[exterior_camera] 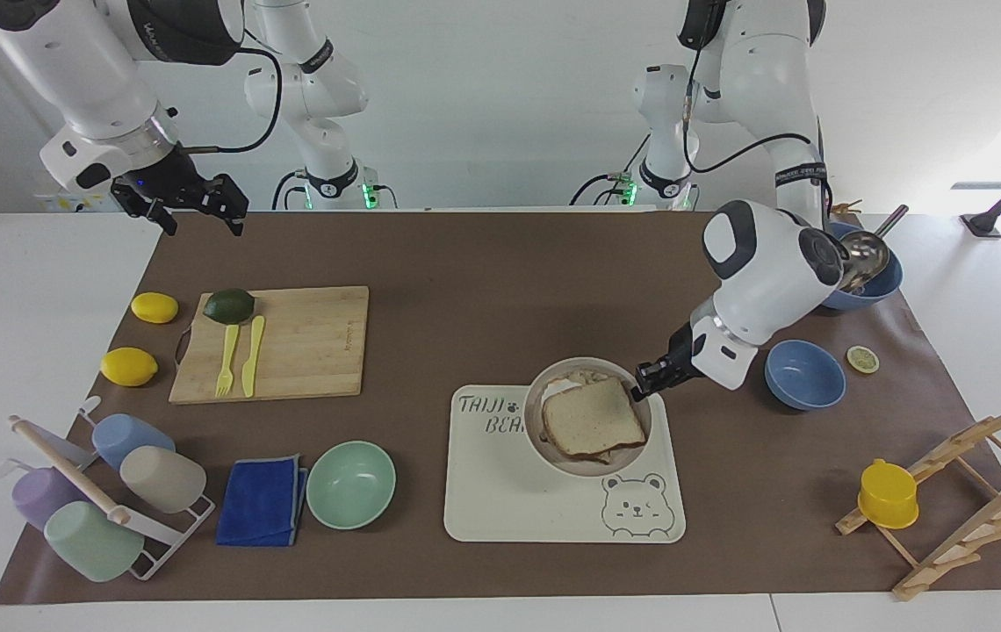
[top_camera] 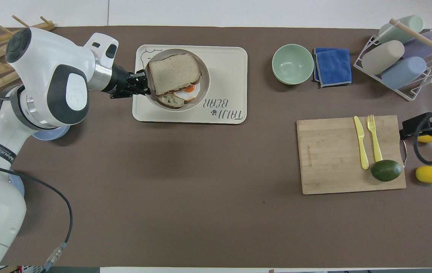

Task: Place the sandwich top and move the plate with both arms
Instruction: 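Slide the plate with the left gripper onto the bear-printed tray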

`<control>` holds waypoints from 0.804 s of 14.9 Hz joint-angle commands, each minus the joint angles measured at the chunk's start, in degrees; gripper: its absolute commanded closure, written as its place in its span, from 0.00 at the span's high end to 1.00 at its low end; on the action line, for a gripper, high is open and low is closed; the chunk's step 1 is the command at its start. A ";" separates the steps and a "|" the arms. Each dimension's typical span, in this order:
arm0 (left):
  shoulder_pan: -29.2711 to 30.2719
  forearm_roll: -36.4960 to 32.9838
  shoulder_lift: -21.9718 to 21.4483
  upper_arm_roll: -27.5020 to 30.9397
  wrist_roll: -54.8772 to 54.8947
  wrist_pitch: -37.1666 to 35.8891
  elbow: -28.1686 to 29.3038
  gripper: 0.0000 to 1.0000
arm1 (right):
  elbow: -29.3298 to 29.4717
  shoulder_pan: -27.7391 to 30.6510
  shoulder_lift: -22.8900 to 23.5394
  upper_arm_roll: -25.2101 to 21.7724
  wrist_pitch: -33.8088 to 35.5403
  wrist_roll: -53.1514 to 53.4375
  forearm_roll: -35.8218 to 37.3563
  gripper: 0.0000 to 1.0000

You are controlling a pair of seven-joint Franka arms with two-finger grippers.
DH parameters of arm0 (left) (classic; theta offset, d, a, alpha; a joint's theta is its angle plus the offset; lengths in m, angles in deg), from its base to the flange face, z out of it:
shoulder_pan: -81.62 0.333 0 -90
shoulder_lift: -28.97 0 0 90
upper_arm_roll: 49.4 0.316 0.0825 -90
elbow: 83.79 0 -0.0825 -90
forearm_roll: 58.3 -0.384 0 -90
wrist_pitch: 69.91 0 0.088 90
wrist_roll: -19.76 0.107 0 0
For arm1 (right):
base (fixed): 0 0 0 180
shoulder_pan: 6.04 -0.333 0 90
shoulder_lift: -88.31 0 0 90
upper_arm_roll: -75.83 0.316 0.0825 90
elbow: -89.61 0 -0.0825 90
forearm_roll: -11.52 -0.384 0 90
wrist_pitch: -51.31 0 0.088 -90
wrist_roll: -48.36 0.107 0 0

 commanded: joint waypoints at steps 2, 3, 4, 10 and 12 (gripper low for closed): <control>0.39 -1.09 7.26 -0.02 0.51 1.90 -7.70 0.00 | -0.68 0.46 -0.86 0.23 -0.28 -1.72 -1.25 1.00; 0.04 -3.18 7.17 -0.19 0.60 2.88 -6.48 0.00 | -0.68 0.46 -0.86 0.23 -0.37 -1.64 -1.25 1.00; -0.14 -3.47 6.82 -0.19 0.60 3.32 -4.99 0.00 | -0.68 0.46 -0.86 0.23 -0.37 -1.46 -1.25 1.00; -0.14 -3.56 5.85 -0.19 0.86 5.17 -1.99 0.18 | -0.77 0.46 -0.95 0.23 -0.02 -1.37 -1.25 1.00; 0.21 -3.91 5.77 -0.11 1.13 3.78 -2.51 1.00 | -0.77 0.46 -0.95 0.23 -0.02 -1.37 -1.25 1.00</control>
